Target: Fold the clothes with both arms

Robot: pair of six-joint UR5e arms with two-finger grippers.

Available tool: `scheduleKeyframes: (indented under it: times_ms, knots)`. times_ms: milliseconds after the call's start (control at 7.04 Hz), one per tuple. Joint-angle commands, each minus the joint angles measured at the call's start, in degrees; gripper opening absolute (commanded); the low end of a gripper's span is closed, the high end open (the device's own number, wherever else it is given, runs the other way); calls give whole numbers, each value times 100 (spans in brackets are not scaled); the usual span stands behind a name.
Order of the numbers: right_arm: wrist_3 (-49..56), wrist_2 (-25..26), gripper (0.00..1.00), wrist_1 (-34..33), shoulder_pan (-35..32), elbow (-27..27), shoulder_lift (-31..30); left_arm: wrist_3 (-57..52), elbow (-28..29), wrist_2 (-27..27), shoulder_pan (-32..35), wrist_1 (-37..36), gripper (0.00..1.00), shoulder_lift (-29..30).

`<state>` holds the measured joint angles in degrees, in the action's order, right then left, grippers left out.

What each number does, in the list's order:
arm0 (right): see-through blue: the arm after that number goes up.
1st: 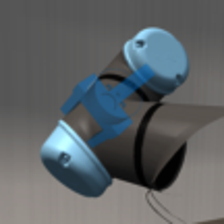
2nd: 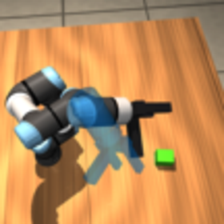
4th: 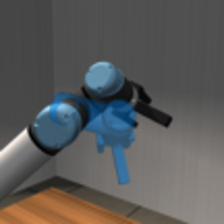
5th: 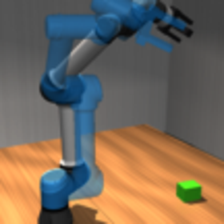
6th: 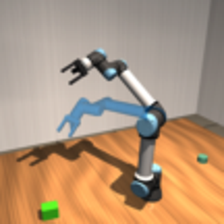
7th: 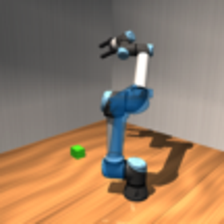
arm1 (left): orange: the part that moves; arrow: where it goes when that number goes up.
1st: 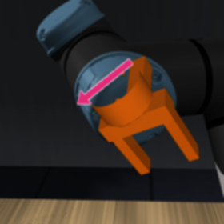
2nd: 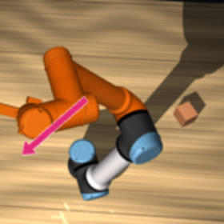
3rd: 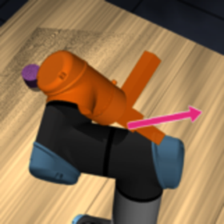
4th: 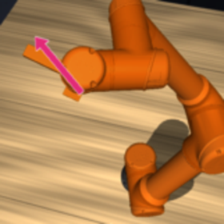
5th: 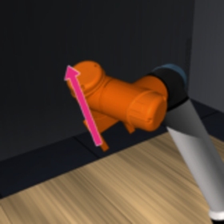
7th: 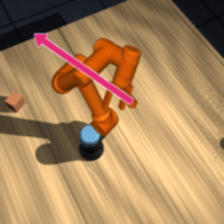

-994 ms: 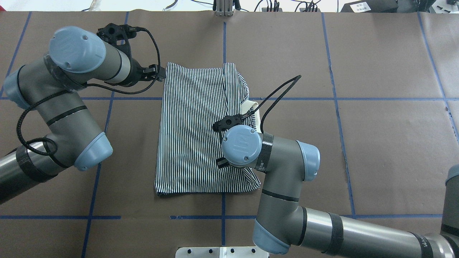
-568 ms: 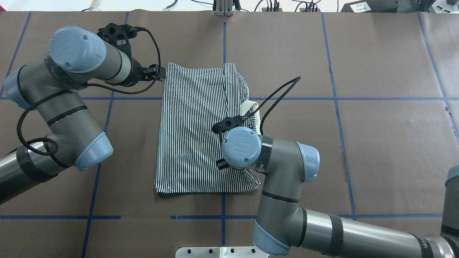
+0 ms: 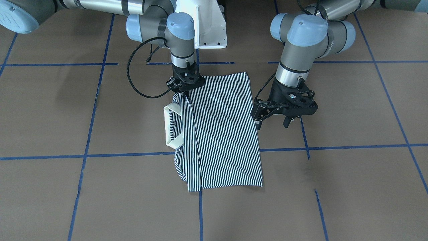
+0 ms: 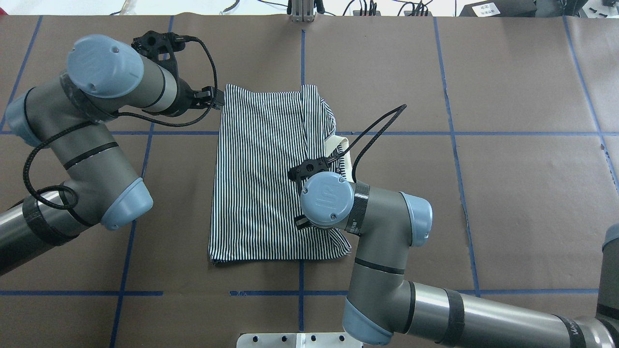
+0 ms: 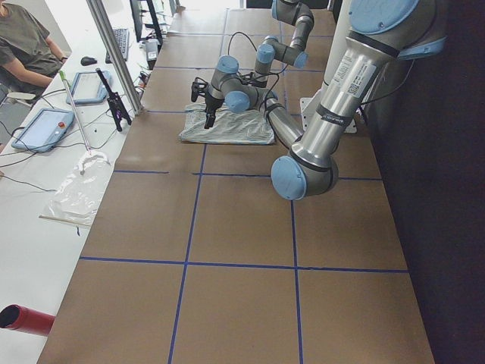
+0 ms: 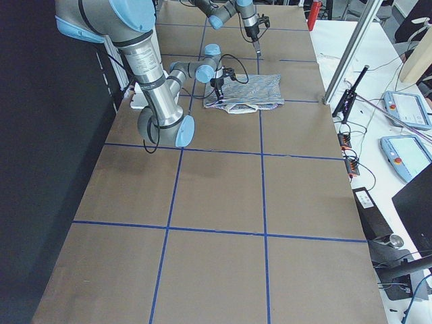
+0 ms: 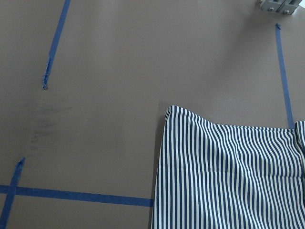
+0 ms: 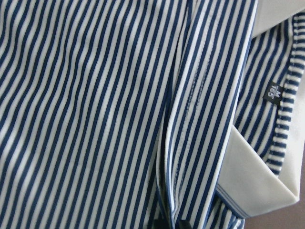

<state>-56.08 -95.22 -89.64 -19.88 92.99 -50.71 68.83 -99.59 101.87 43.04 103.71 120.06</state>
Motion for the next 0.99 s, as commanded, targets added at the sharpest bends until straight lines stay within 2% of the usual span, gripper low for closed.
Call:
scheduleKeyframes:
  times_ms: [0, 426, 852]
  knots:
    - [9, -22, 0, -9, -95, 61, 0, -1, 1, 0, 3, 0, 100, 8]
    - [9, -216, 0, -27, -271, 525, -420, -1, 1, 0, 3, 0, 100, 17]
    - [-79, -207, 0, -228, -263, 623, -554, -1, 27, -9, -6, 9, 100, 17]
